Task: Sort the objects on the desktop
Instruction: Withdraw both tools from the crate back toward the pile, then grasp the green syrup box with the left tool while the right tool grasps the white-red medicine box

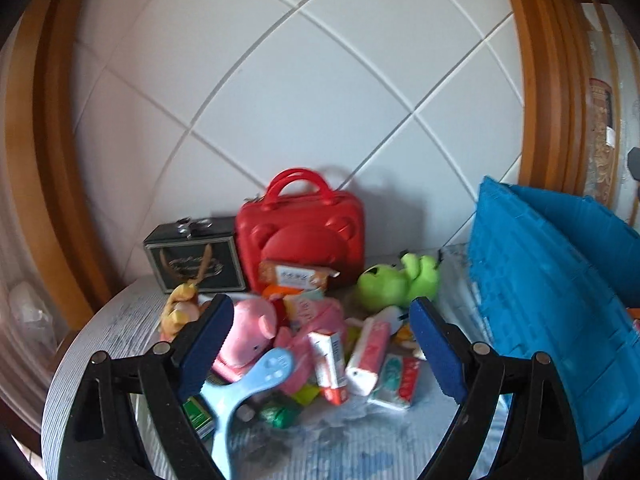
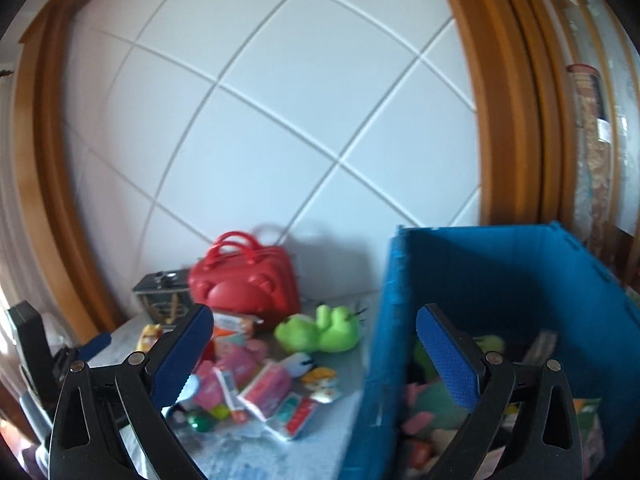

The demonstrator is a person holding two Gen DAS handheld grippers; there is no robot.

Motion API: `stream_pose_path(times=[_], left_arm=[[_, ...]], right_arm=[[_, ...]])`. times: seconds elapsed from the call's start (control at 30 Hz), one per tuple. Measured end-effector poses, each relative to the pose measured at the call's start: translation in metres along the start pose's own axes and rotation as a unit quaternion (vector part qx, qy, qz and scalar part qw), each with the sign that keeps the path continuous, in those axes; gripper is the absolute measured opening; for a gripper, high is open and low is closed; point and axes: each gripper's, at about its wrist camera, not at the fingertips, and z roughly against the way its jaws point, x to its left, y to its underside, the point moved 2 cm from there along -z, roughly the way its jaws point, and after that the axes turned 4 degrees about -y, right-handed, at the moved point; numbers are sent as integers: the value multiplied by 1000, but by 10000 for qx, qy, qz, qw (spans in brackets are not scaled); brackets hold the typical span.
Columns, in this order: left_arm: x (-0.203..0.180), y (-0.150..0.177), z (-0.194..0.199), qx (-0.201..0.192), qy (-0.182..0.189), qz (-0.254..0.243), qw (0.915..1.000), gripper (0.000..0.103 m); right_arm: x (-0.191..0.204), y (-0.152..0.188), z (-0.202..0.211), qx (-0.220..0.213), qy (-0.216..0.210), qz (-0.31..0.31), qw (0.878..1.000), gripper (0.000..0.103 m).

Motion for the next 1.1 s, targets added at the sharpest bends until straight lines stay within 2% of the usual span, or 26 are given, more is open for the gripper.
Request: stream_pose_path(times=[0.1, 0.2, 0.33, 0.43, 0.6, 0.83, 0.97, 1.03, 1.1], left_arm=[[48, 25, -15, 304, -382, 227, 9985, 90], [94, 50, -29, 593, -781, 395, 9944, 90], [143, 85, -50, 1008, -1101, 656, 9866, 90], [174, 112, -71, 1364, -1295, 949, 9776, 90], [198, 142, -111, 1880, -1360, 1300, 9640, 90], [207, 177, -182, 2612, -1362, 1583, 9424, 90], [210, 191, -213, 2869, -1370, 1650, 9337, 91], [211, 193, -221, 2783, -1260, 1789, 9352, 92], [211, 196, -231, 2874, -1393, 1779, 9308, 92]], right_arm=[[31, 20, -23, 196, -233, 30, 9995, 103], [51, 44, -47, 419, -295, 80, 9987, 103], [56, 76, -80, 778, -176, 72, 9968, 103], [55, 110, -111, 1210, -59, -72, 9926, 103], [35, 168, -169, 2013, 164, -457, 9783, 103], [12, 217, -225, 2688, 463, -616, 9601, 103], [2, 232, -248, 2981, 588, -705, 9501, 103], [-2, 236, -256, 3079, 661, -693, 9466, 103], [-6, 245, -268, 3228, 777, -665, 9409, 103]])
